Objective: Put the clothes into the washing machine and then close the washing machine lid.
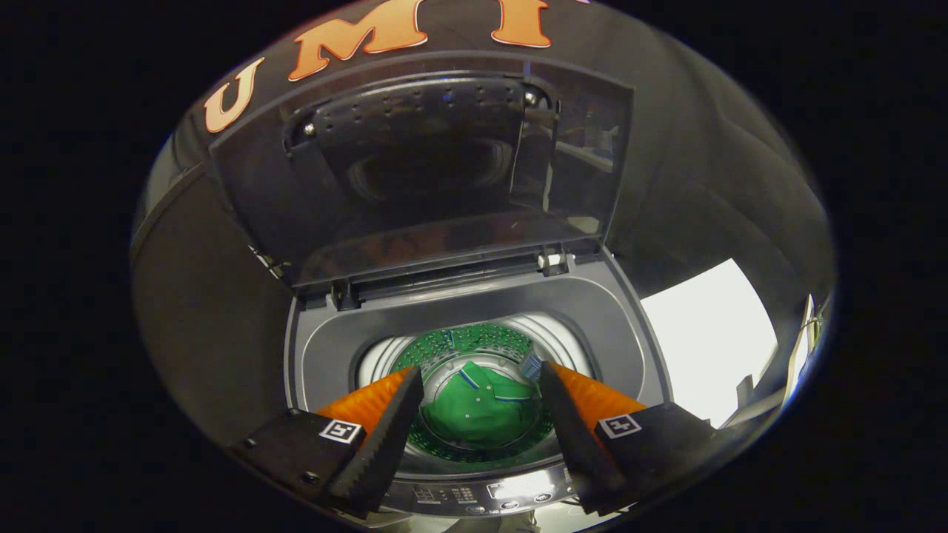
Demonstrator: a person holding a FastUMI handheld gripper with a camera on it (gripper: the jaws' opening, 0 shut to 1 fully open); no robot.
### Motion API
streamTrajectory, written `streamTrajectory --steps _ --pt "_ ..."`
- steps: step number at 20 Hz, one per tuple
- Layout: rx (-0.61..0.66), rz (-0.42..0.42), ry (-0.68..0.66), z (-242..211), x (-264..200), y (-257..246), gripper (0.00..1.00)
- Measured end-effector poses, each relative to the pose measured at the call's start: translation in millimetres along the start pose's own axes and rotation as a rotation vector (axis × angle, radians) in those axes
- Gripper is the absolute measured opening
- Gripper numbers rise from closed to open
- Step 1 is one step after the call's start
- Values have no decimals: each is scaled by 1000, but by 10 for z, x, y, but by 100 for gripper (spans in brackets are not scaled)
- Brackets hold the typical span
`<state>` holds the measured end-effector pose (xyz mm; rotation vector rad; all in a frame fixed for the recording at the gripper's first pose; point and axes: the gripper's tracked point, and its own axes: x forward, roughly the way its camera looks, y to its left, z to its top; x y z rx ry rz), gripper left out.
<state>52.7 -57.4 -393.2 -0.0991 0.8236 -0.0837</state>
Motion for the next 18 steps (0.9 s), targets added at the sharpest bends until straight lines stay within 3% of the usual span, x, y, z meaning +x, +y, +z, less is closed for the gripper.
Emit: streamTrajectory --steps 8,18 --pt "20 18 -115 550 -583 -49 100" --pt "13 57 -303 1694 -1062 42 100"
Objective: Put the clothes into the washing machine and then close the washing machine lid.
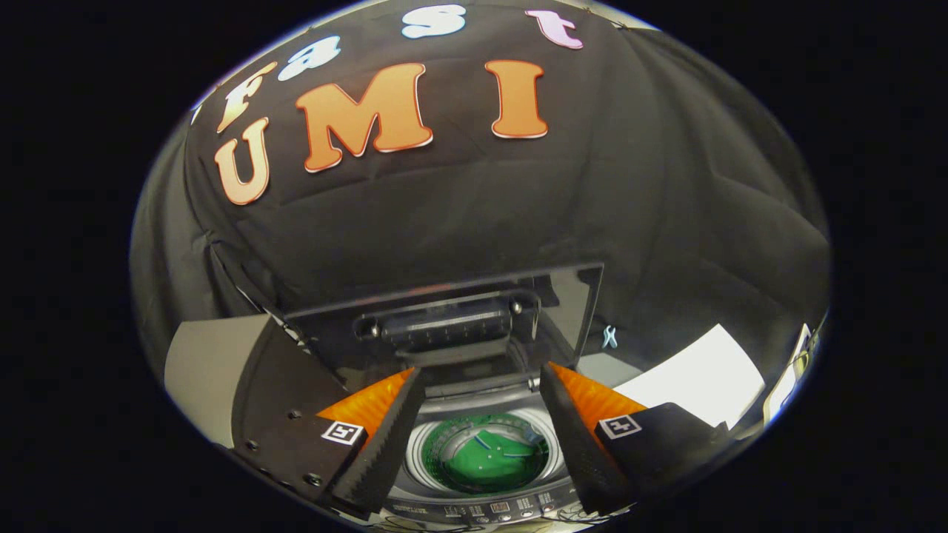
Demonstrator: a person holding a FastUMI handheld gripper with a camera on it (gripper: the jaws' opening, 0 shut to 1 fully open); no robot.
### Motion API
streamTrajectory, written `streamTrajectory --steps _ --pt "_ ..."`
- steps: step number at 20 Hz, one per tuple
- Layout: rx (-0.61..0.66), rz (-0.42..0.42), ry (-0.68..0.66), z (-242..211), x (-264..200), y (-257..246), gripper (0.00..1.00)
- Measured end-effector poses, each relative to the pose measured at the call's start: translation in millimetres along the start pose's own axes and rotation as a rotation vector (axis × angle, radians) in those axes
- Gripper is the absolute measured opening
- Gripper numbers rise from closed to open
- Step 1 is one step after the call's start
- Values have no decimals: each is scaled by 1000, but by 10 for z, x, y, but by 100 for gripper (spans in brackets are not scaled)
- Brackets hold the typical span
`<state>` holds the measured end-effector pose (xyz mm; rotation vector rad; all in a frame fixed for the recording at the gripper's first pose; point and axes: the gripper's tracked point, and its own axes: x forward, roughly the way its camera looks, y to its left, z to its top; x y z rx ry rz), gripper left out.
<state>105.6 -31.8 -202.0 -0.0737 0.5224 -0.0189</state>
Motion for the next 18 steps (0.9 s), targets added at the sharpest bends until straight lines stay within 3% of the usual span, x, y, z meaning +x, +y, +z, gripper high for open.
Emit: streamTrajectory --steps 8,13,18 --pt "-45 41 -157 991 148 334 99" --pt "-83 68 -164 1121 539 533 99" --pt "-79 81 -91 988 945 618 100"
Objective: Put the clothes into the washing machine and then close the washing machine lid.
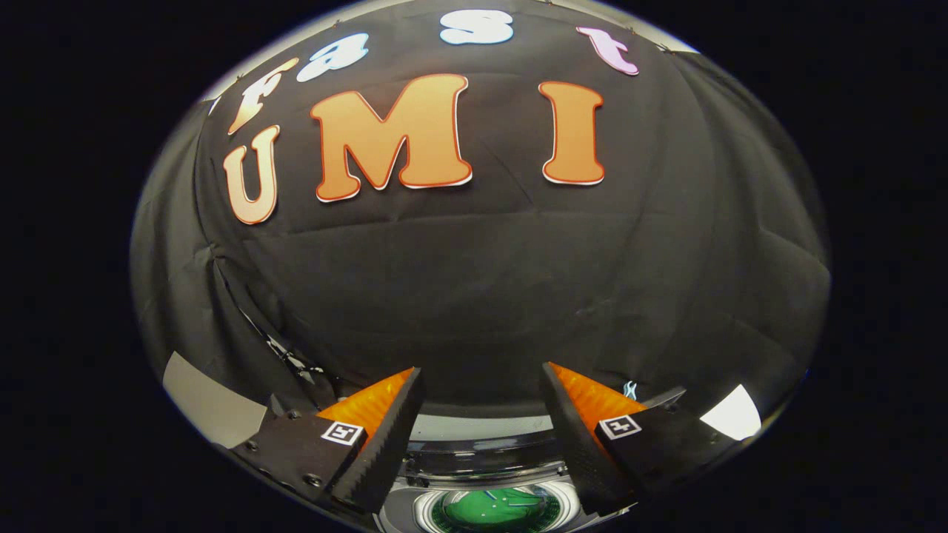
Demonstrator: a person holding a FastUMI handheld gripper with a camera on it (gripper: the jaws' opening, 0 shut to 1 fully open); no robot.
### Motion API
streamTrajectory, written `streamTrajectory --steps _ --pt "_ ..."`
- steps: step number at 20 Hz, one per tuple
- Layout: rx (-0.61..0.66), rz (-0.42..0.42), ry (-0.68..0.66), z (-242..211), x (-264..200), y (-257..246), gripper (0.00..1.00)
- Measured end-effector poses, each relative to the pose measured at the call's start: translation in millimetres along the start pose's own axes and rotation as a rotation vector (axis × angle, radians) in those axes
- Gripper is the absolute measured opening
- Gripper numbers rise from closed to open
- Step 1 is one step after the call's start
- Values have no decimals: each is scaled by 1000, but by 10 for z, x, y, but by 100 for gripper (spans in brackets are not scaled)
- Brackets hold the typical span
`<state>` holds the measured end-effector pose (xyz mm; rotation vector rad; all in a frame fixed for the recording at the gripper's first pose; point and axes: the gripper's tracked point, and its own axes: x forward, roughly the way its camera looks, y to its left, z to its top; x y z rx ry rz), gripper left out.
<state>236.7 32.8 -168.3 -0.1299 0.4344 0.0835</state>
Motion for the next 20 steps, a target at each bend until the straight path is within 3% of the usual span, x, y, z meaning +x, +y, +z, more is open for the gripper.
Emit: streamTrajectory --steps 13,20 --pt "-49 -1 76 -347 364 45 99" --pt "-63 3 82 -430 252 33 100"
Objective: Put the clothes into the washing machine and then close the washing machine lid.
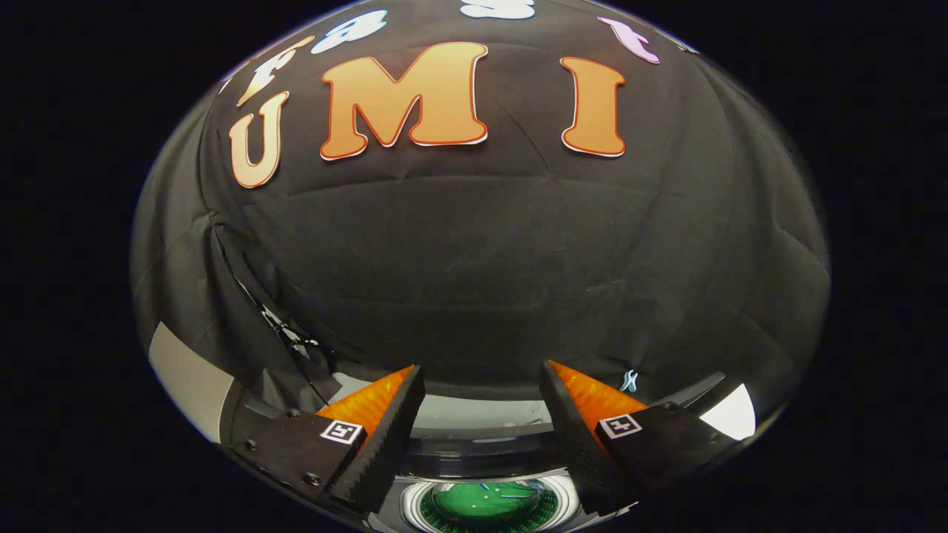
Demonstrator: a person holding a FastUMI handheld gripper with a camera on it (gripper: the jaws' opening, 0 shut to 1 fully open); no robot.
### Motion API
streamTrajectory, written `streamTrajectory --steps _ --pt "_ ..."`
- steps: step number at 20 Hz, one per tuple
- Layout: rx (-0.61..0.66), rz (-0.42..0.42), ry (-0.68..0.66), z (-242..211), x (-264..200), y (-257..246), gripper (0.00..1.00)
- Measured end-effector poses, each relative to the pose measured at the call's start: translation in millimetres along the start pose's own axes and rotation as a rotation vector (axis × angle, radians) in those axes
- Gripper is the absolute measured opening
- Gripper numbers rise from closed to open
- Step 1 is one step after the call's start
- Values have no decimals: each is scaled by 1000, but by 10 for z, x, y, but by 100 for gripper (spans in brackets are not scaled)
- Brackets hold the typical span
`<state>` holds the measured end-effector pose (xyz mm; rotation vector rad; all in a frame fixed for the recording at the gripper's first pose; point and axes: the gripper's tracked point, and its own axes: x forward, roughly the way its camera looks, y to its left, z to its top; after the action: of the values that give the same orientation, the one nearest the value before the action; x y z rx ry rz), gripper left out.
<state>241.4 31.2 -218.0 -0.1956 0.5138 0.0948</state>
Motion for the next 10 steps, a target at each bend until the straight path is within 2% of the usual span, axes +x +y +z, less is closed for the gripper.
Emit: streamTrajectory --steps 10 --pt "-1 9 -34 -165 -311 -20 100"
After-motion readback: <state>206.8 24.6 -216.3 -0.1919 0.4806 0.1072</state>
